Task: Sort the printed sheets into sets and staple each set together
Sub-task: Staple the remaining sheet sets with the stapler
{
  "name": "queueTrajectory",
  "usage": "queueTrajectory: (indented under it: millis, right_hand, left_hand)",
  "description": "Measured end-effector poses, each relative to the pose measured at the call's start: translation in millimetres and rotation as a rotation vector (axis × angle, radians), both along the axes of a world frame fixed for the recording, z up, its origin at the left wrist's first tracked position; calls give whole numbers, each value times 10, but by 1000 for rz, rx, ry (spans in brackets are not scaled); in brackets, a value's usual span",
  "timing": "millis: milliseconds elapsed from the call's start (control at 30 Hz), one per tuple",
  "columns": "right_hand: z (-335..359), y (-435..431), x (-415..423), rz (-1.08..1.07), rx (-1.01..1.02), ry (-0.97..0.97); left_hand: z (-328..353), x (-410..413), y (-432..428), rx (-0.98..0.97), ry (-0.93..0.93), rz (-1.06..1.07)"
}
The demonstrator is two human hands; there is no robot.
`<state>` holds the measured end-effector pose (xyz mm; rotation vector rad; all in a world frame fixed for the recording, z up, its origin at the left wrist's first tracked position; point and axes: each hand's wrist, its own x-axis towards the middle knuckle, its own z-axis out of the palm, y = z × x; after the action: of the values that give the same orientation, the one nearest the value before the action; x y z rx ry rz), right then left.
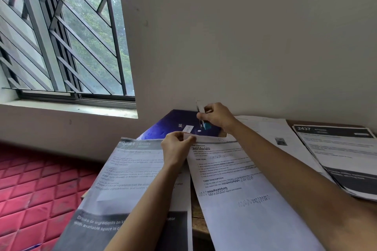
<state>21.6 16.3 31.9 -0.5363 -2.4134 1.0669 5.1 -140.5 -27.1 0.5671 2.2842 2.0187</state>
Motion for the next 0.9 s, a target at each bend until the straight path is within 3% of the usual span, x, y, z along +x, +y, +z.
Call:
queueTrajectory:
  millis: [133, 367, 433, 567, 700, 900]
  right_hand:
    - [66, -50, -69, 99, 356, -153]
    - [-65, -15, -204, 99, 393, -177]
    - [-89, 5, -221, 84, 281, -98]
    - [-95, 42, -217, 86, -208, 93]
    - [-28, -8, -104, 212, -601, 153]
    - [-2, -20, 17, 294, -645, 108]
  left_hand:
    - [9, 2, 1, -18, -1, 12]
    - [16, -21, 6, 6, -83, 21]
    - [15, -25, 8, 13, -107, 18]
    - [21, -28, 7, 20, -138, 23]
    - [27, -17, 5, 29, -148, 5]
    - [26, -23, -3, 39, -167, 9]
